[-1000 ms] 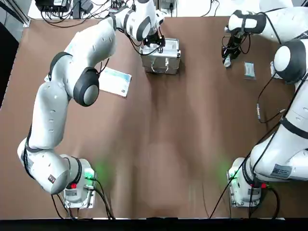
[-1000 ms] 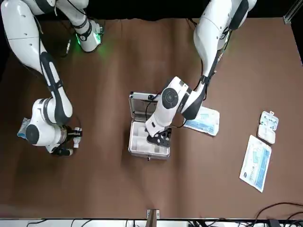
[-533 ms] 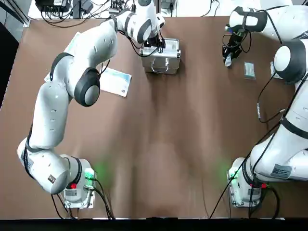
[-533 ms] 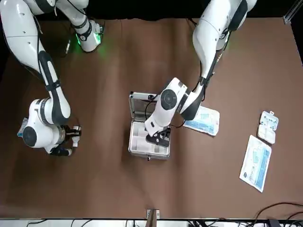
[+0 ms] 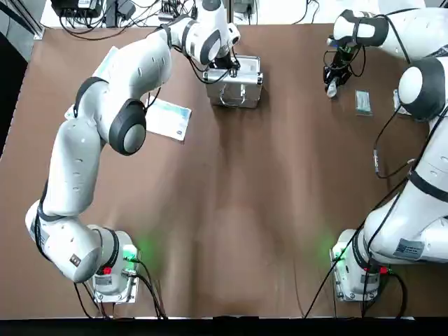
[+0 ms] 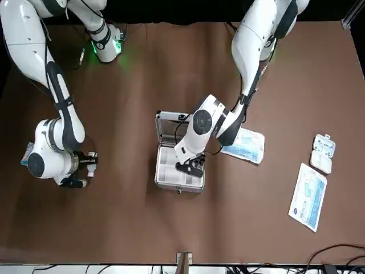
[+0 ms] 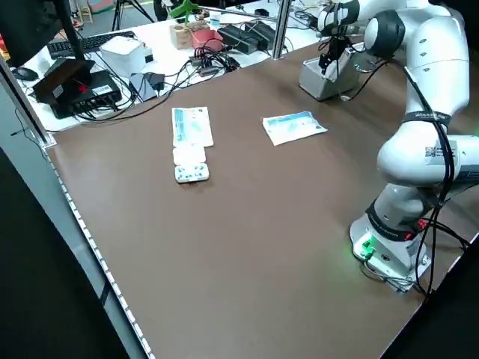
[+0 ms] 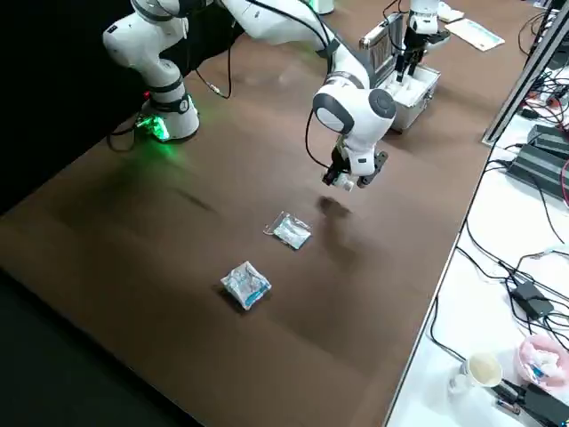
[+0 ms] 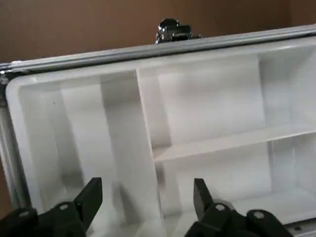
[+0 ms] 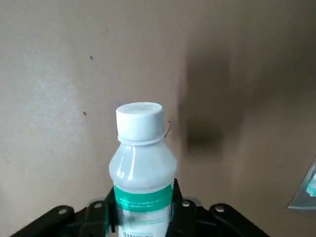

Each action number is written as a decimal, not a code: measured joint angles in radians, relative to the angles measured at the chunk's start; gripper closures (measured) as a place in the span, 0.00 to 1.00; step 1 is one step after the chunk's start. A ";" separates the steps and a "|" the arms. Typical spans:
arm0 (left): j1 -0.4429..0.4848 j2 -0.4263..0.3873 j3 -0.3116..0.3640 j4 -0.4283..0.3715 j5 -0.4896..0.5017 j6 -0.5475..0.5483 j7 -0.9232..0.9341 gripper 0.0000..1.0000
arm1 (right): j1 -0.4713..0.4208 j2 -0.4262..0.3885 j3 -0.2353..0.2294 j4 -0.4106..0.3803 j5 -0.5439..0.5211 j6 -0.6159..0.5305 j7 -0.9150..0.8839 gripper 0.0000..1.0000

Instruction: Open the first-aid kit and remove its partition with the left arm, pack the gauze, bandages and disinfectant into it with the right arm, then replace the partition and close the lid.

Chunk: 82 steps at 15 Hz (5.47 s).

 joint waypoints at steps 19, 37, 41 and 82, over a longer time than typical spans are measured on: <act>-0.011 0.001 -0.004 0.001 0.000 -0.028 0.019 0.84 | 0.000 0.000 0.000 0.002 0.000 0.000 0.000 0.60; -0.015 -0.010 -0.002 0.008 0.001 -0.044 -0.016 0.95 | 0.003 0.000 0.002 0.002 0.000 0.000 0.001 0.60; -0.014 -0.021 -0.003 0.009 0.001 -0.058 -0.017 0.95 | 0.003 0.000 0.002 0.002 0.000 0.000 0.001 0.60; 0.386 -0.135 0.019 -0.020 0.036 0.012 0.183 0.96 | 0.484 0.065 0.023 0.276 0.211 0.173 0.569 0.60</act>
